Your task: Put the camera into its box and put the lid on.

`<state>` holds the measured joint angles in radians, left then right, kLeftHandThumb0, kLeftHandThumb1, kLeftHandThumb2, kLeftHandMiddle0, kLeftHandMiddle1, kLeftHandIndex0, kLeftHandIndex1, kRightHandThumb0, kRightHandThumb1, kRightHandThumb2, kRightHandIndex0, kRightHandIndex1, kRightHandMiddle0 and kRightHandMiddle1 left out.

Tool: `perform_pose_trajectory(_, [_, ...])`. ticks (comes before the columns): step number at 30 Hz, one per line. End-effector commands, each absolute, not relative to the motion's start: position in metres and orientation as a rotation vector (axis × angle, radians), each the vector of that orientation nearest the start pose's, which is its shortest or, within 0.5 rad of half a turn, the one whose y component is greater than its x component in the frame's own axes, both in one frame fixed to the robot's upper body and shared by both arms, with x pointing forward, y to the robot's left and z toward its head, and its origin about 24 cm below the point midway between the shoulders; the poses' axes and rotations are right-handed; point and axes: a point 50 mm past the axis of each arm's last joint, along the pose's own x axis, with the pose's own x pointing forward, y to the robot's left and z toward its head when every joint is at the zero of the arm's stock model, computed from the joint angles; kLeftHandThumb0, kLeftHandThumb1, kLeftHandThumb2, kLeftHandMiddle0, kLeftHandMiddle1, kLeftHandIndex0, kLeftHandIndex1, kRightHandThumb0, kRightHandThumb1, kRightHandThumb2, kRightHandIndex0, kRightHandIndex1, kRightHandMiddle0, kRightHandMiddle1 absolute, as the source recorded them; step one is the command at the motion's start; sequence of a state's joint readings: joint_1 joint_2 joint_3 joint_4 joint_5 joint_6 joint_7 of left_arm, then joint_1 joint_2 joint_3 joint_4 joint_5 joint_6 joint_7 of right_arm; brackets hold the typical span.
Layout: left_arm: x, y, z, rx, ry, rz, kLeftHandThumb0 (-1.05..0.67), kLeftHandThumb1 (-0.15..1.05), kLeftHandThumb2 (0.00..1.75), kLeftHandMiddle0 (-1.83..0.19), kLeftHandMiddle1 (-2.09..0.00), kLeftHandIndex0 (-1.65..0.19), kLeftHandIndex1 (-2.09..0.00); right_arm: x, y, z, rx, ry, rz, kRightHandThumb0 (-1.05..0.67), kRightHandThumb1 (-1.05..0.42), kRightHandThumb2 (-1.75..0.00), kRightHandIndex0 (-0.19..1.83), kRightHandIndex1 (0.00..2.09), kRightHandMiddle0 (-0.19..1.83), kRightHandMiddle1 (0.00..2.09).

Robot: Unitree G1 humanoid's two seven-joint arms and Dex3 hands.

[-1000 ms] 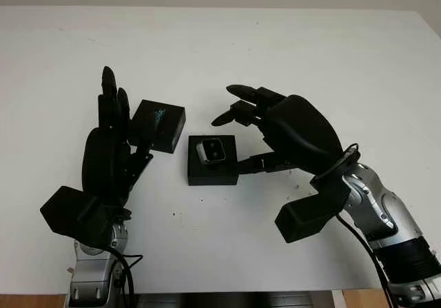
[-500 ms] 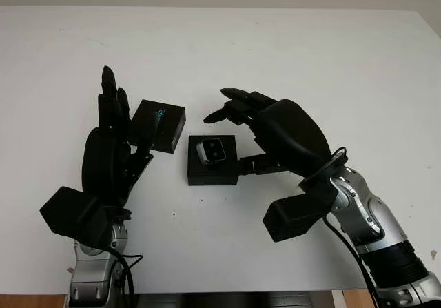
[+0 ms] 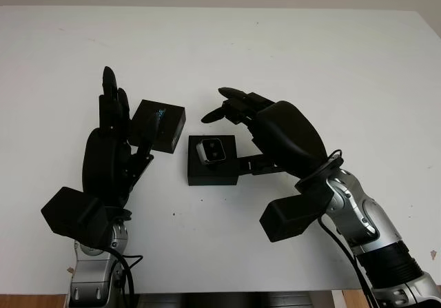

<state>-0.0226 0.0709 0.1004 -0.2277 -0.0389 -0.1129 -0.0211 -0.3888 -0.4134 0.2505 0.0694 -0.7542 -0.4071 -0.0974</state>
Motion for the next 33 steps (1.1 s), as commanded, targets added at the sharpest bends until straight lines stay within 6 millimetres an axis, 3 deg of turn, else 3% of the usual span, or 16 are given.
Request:
perform_pose_trajectory(1, [0.246, 0.18, 0.112, 0.048, -0.371, 0.054, -0.48, 1.05, 0.38, 0.19, -0.05, 0.19, -0.03, 0.293, -0.116, 0.14, -1.148, -0.794, 0.315, -0.78, -0.94, -0.05, 0.41, 0.1, 0.25, 1.06])
perform_pose_trajectory(14, [0.246, 0.179, 0.113, 0.048, -0.372, 0.059, -0.51, 1.05, 0.36, 0.18, -0.06, 0.19, -0.04, 0.297, -0.118, 0.135, -1.201, -0.819, 0.307, -0.74, -0.92, -0.05, 0.46, 0.12, 0.31, 1.12])
perform_pose_trajectory(33, [0.247, 0.177, 0.114, 0.045, -0.377, 0.065, -0.53, 1.05, 0.34, 0.16, -0.06, 0.18, -0.05, 0.3, -0.116, 0.128, -1.271, -0.835, 0.327, -0.75, -0.98, -0.06, 0.47, 0.11, 0.37, 1.02])
